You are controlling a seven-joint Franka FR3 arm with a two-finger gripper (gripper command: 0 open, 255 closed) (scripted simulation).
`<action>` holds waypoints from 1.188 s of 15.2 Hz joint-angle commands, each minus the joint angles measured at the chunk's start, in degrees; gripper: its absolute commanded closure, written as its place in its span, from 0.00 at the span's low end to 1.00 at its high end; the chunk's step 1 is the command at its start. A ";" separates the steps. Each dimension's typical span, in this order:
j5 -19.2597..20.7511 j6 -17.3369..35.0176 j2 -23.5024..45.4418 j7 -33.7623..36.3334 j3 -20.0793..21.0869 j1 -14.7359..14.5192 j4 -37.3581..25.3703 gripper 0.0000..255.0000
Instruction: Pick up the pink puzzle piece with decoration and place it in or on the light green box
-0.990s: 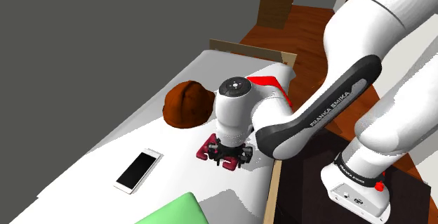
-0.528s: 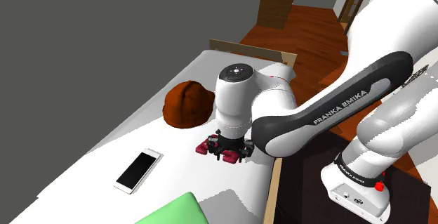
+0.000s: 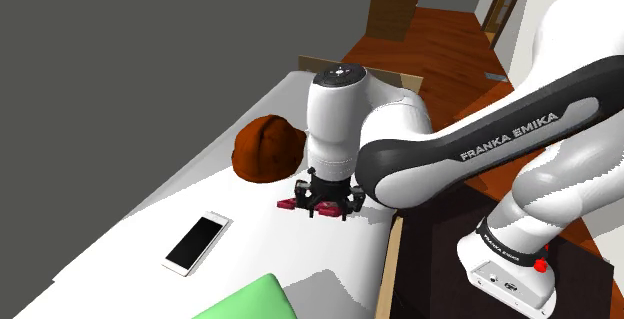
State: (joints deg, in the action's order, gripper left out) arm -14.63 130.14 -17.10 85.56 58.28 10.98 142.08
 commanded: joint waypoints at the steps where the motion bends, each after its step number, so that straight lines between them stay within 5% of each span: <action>1: -1.15 -2.16 -1.76 -1.01 -1.40 -1.04 -0.68 1.00; 9: -2.82 -8.97 -5.98 -2.98 -5.17 -3.11 -3.71 1.00; 14: 0.32 -9.22 -0.40 6.73 3.74 -0.99 -9.86 1.00; 18: 7.25 -9.34 7.42 17.11 14.32 3.97 -15.75 1.00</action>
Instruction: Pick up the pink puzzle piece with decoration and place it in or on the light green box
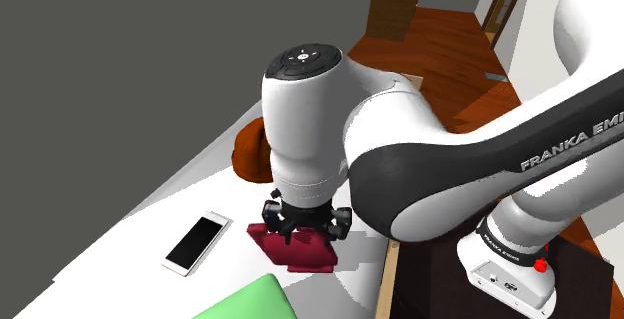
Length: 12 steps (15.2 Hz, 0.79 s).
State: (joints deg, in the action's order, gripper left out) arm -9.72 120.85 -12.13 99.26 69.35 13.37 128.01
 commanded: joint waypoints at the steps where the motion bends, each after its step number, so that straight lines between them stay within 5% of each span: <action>1: 5.89 -0.13 5.85 7.23 7.25 3.87 -3.31 1.00; 2: 13.01 -0.50 12.27 13.64 12.67 6.86 -5.06 1.00; 4: 28.40 -3.79 26.51 26.82 10.37 -1.16 -9.35 1.00; 5: 27.87 -4.15 26.50 27.31 4.26 -8.31 -11.27 1.00; 6: 30.15 -5.30 29.09 29.72 2.11 -12.27 -13.44 1.00; 12: 38.86 -12.24 41.38 39.05 -7.11 -31.71 -27.93 1.00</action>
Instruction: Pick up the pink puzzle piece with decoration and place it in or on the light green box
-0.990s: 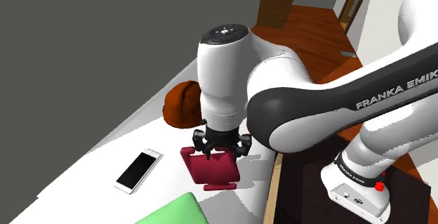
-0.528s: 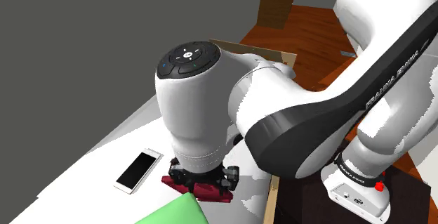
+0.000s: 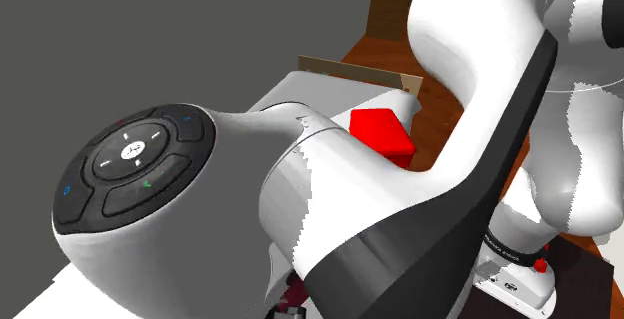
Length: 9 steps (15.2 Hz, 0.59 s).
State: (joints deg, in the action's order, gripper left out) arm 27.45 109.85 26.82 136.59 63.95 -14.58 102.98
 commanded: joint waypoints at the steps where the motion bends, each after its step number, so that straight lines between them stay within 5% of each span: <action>1: 2.74 -2.45 4.28 2.72 -2.90 -6.62 -5.62 1.00; 7: 8.03 -10.70 15.82 6.20 -9.28 -23.95 -25.64 1.00; 9: 8.37 -9.49 16.22 6.51 -9.57 -23.81 -24.63 1.00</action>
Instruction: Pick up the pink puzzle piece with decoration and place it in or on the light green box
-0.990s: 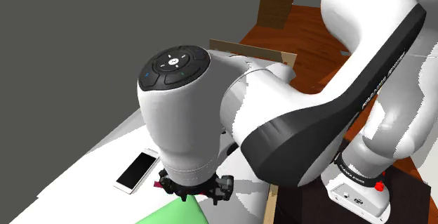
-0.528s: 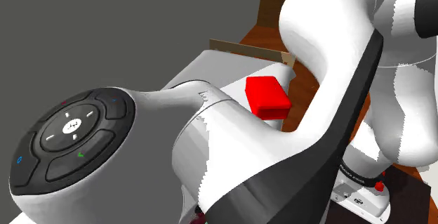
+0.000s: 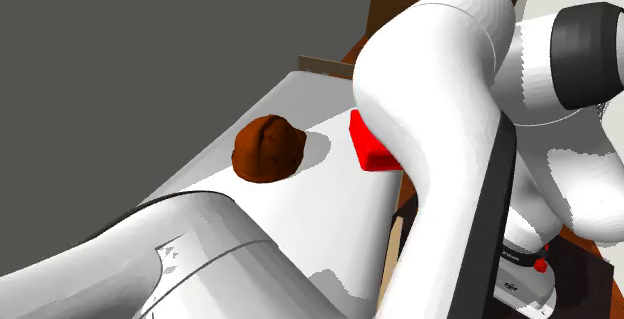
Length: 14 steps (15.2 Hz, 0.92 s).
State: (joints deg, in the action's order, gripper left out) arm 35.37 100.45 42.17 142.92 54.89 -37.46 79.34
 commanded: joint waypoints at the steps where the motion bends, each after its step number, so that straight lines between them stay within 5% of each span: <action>1: 0.65 0.50 1.10 0.33 -0.64 -0.87 -0.52 1.00; 14: 3.25 6.79 4.24 2.11 -2.70 -0.84 3.66 1.00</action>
State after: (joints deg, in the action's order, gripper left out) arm 38.54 107.09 46.32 144.99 52.25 -38.29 82.95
